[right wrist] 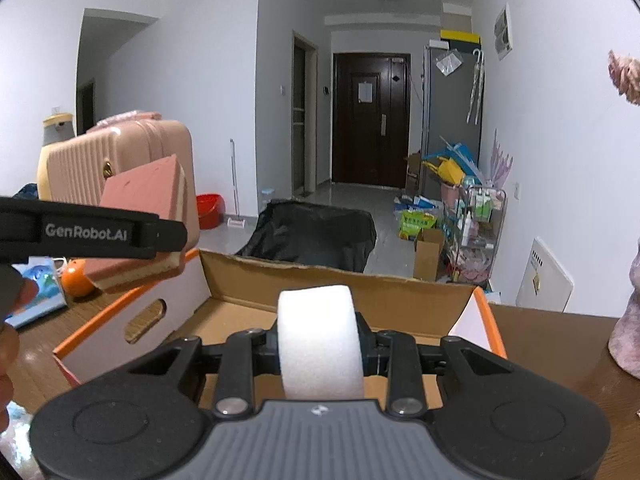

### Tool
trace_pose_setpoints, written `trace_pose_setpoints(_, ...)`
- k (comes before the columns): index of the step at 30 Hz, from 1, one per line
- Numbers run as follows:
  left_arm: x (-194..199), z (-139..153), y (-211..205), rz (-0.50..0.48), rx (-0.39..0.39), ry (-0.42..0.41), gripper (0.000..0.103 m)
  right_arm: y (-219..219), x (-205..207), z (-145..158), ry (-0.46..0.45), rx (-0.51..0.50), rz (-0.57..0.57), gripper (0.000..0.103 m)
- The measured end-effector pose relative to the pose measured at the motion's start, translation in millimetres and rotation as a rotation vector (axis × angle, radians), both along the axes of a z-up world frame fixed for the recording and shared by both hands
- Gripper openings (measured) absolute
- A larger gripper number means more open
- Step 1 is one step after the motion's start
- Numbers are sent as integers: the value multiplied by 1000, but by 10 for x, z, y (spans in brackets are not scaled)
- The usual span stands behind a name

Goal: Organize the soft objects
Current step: 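Lower both sponges into the cardboard box and open both tools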

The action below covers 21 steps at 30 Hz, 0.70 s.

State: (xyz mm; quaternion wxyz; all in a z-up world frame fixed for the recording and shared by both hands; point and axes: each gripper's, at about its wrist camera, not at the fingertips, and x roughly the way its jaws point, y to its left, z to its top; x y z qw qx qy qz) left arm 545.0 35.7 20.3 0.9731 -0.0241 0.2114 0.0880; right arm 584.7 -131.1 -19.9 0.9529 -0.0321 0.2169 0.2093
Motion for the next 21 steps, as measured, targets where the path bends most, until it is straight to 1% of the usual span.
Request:
trace_pose_setpoints(10, 168, -227, -39, 10, 35, 76, 82, 4, 180, -158, 64, 18, -8, 30)
trace_pose_setpoints(15, 225, -302, -36, 9, 48, 104, 83, -15, 211, -220, 79, 18, -17, 30)
trace_pose_setpoints(17, 215, -306, -32, 3, 46, 101, 85, -23, 207, -221, 79, 20, -18, 30)
trace_pose_setpoints(18, 202, -303, -30, -3, 43, 97, 90, -29, 203, -220, 80, 21, -17, 30)
trace_pose_setpoints(19, 189, -297, -25, -8, 37, 95, 94, -36, 198, -220, 80, 22, -17, 37)
trace_pose_setpoints(20, 181, -292, -17, -12, 26, 96, 101, -36, 200, -220, 84, 23, -20, 45)
trace_pose_setpoints(21, 174, -282, -9, -12, 18, 93, 103, -46, 190, -216, 82, 26, -25, 65)
